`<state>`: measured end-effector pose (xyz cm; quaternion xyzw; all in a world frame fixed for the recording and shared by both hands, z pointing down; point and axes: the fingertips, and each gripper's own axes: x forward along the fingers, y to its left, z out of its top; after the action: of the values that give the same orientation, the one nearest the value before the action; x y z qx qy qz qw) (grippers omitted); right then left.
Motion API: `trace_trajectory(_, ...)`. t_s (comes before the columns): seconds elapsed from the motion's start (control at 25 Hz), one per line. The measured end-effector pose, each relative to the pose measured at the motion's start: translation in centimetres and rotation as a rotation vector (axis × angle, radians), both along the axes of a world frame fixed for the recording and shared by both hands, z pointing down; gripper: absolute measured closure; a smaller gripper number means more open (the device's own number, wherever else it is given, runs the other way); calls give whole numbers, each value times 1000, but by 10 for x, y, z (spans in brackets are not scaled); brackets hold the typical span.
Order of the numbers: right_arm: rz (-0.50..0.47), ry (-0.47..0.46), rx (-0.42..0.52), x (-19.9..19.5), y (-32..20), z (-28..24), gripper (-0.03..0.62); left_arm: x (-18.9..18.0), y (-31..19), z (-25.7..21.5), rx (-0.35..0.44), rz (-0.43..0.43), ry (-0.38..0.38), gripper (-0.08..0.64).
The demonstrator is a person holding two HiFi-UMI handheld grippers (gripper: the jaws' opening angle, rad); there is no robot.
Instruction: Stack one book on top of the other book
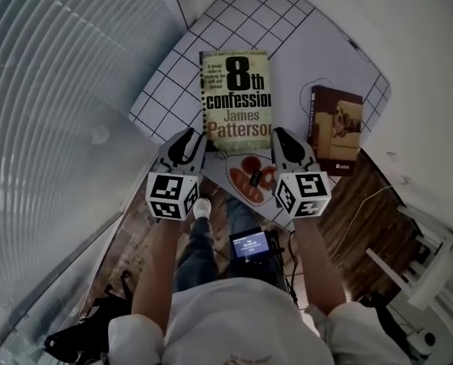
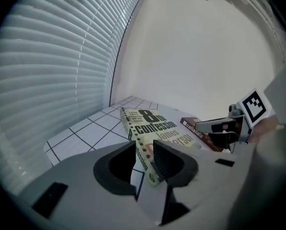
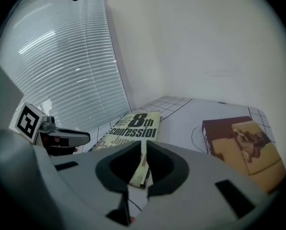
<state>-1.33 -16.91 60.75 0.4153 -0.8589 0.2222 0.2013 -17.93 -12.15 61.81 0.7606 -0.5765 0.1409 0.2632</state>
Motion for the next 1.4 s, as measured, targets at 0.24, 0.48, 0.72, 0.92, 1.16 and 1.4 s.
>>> trace_trajectory(0.24, -43, -52, -138, -14, -2, 25, 336, 2, -4, 18, -80, -26, 80, 362)
trace_trajectory(0.48, -46, -72, -179, -22, -3, 34, 291, 11, -6, 25, -120, -1, 130, 341)
trace_trajectory(0.72, -44, -71, -222, -26, -2, 43, 285, 22, -7, 34, -183, 11, 187, 318)
trace_trajectory(0.92, -56, -78, -239, -31, 1, 44, 359, 28, -7, 35, -191, 8, 196, 321)
trace_trajectory(1.16, -71, -80, -219, -31, 1, 43, 360, 27, -6, 35, -194, -8, 190, 321)
trace_trajectory(1.4, -83, -82, -204, -31, 5, 40, 365, 27, -1, 34, -198, -22, 191, 321)
